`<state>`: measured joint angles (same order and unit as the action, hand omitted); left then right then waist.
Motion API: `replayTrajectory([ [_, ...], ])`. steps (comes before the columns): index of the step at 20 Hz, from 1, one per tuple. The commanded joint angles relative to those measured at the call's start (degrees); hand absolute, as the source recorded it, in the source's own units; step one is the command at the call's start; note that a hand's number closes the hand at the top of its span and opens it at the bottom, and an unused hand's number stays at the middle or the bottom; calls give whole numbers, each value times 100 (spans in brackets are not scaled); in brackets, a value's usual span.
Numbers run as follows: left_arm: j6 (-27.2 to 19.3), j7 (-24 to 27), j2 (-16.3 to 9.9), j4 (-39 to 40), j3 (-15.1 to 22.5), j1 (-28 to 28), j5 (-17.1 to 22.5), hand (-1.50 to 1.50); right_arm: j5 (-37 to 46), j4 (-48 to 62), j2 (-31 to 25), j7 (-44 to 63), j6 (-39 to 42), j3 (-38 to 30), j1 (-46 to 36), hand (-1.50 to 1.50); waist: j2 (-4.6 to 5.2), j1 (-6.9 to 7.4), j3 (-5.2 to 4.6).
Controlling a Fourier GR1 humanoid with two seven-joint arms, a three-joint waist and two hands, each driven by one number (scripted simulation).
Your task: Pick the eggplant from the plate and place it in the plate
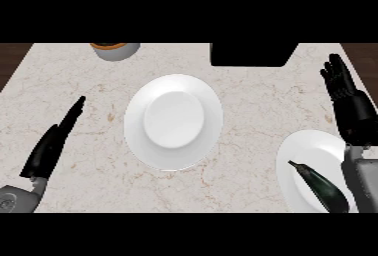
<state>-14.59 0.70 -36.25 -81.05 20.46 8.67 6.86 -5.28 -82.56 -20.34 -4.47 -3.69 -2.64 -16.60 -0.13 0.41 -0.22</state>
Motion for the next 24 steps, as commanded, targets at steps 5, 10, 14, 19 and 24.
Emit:
replayTrajectory([
  [5,-115,-139,654,-50,-353,149,657,0,-1486,743,-15,81,3206,989,126,150,202,352,55],
  [10,-95,-435,1088,-13,-480,106,1181,0,-1283,1607,-878,-1386,3848,407,276,-150,189,149,68],
  [14,-56,-428,1090,145,-565,138,1213,0,-1026,2364,-1521,-2436,5557,662,338,-150,155,175,66],
  [19,63,-487,980,44,-608,121,1242,0,149,2204,-2086,-3385,5756,1232,188,-150,94,232,74],
  [24,145,-527,1035,269,-677,387,1262,0,735,2200,-2557,-3842,5542,1724,-177,-150,108,210,61],
])
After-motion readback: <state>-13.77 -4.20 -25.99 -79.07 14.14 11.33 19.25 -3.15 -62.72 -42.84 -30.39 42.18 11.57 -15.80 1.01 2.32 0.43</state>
